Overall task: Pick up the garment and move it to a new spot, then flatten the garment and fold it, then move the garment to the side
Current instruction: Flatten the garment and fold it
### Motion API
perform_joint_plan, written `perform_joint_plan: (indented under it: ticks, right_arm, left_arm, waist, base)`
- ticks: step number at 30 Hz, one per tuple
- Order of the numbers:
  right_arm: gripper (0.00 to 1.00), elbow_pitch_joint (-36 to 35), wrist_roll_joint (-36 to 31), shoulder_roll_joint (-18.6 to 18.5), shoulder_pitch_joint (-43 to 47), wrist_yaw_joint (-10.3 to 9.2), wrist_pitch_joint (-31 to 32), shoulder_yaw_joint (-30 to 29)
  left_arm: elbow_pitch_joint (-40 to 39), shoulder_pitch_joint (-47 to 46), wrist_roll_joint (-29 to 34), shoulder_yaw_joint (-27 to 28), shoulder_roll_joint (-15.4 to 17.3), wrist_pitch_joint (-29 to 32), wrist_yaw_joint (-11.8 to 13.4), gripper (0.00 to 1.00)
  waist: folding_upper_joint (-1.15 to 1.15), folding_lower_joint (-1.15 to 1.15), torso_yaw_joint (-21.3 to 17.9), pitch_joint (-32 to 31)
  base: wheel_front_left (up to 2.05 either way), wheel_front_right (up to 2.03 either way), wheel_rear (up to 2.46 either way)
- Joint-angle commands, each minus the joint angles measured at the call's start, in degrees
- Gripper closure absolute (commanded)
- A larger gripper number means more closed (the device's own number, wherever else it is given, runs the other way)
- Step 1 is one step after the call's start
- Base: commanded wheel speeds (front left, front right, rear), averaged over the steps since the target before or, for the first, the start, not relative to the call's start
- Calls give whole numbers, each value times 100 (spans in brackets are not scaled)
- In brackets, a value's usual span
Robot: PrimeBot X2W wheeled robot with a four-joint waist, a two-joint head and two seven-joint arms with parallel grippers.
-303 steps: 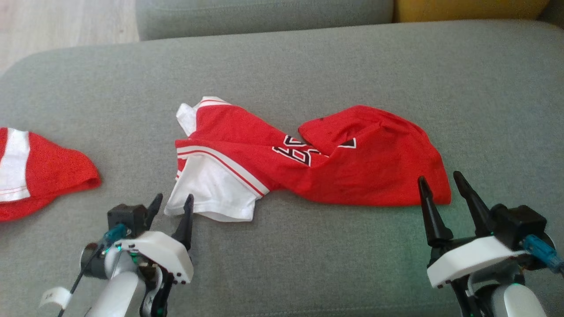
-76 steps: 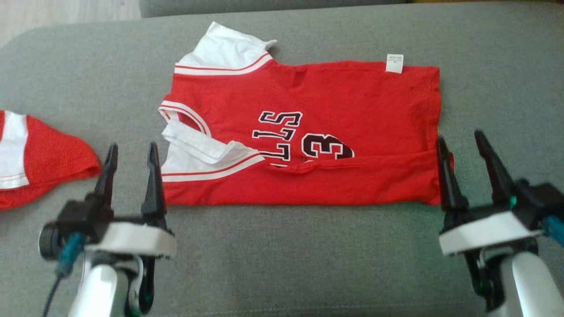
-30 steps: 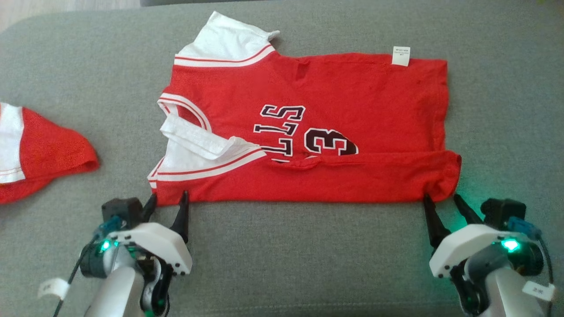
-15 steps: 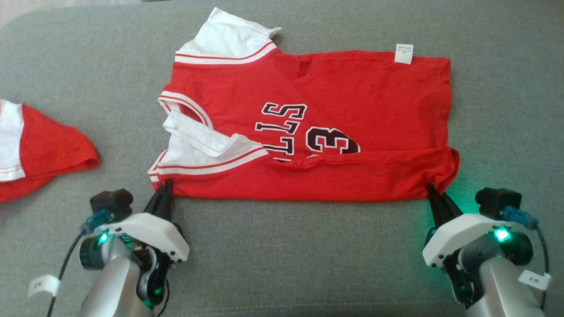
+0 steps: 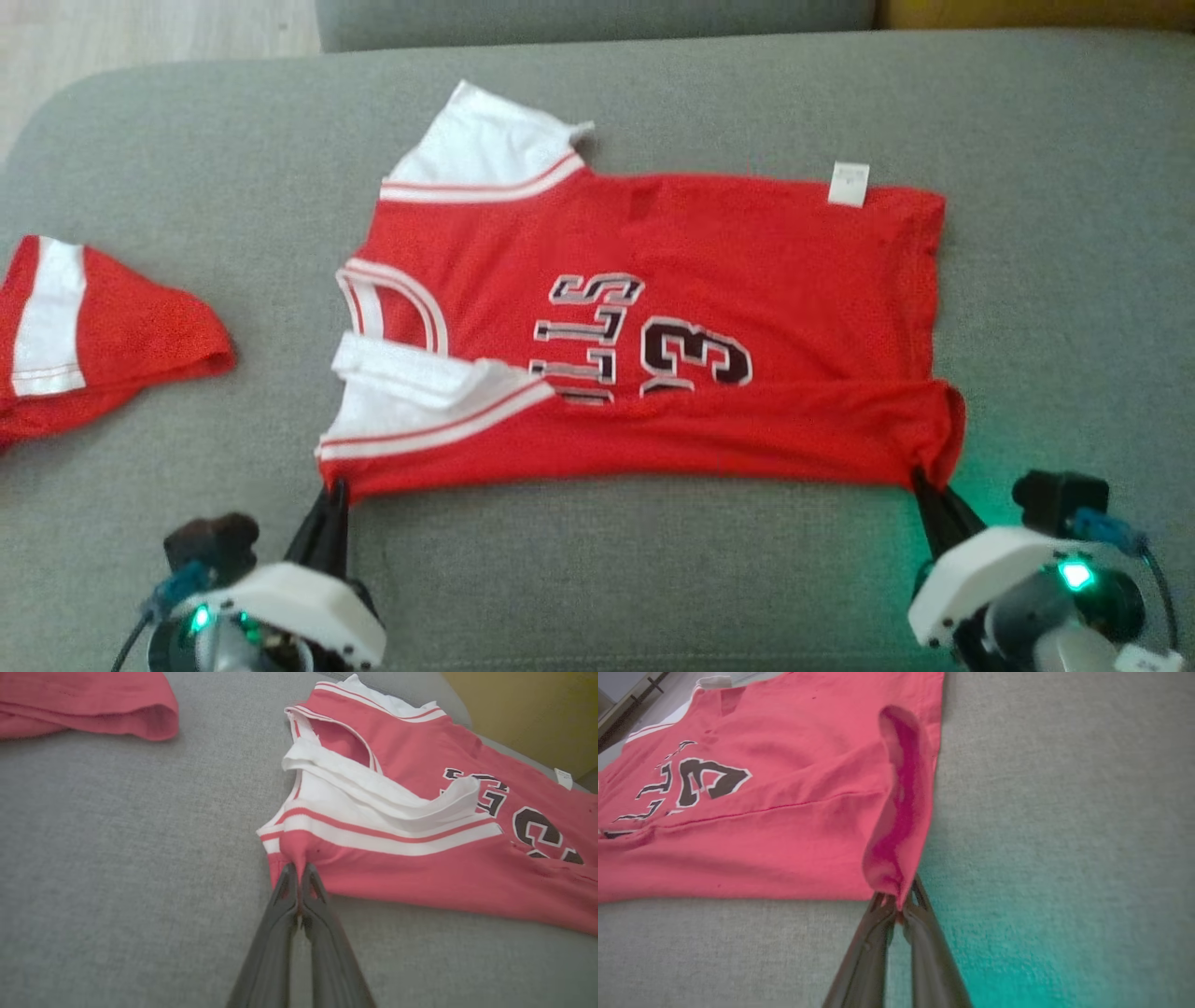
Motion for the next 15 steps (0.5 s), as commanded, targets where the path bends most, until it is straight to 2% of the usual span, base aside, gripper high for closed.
perform_joint_plan:
  ticks: [1, 7, 11, 12, 13, 14, 15]
  right_arm:
    - [100, -258, 17, -32, 15, 37, 40, 77]
    - [100, -687, 60, -40, 534, 37, 322, -64]
    - [99, -933, 63, -34, 769, 37, 437, -122]
    - [61, -966, 63, -32, 785, 37, 423, -140]
    - [5, -975, 68, -31, 792, 37, 441, -133]
    - [0, -1005, 69, -29, 774, 37, 421, -103]
    - [0, -1053, 72, -28, 740, 37, 360, -80]
  left_arm:
    - [-274, -10, -5, 235, 137, 26, 75, 100]
    - [-1078, 686, -32, 204, 158, 368, 354, 100]
    - [-1296, 898, -47, 214, 232, 502, 427, 100]
    - [-1297, 907, -51, 212, 235, 531, 445, 53]
    - [-1289, 904, -35, 199, 249, 554, 456, 0]
    - [-1289, 886, -43, 203, 243, 538, 457, 0]
    - [-1274, 865, -9, 203, 261, 514, 474, 0]
  waist:
    - [0, 0, 28, -80]
    - [0, 0, 65, -279]
    - [0, 0, 99, -331]
    - [0, 0, 99, -340]
    - [0, 0, 95, -347]
    - [0, 0, 90, -354]
    - [0, 0, 83, -361]
  base:
    - [0, 0, 0]
    - [0, 0, 0]
    - [0, 0, 0]
    - [0, 0, 0]
    - [0, 0, 0]
    - [0, 0, 0]
    - [0, 0, 0]
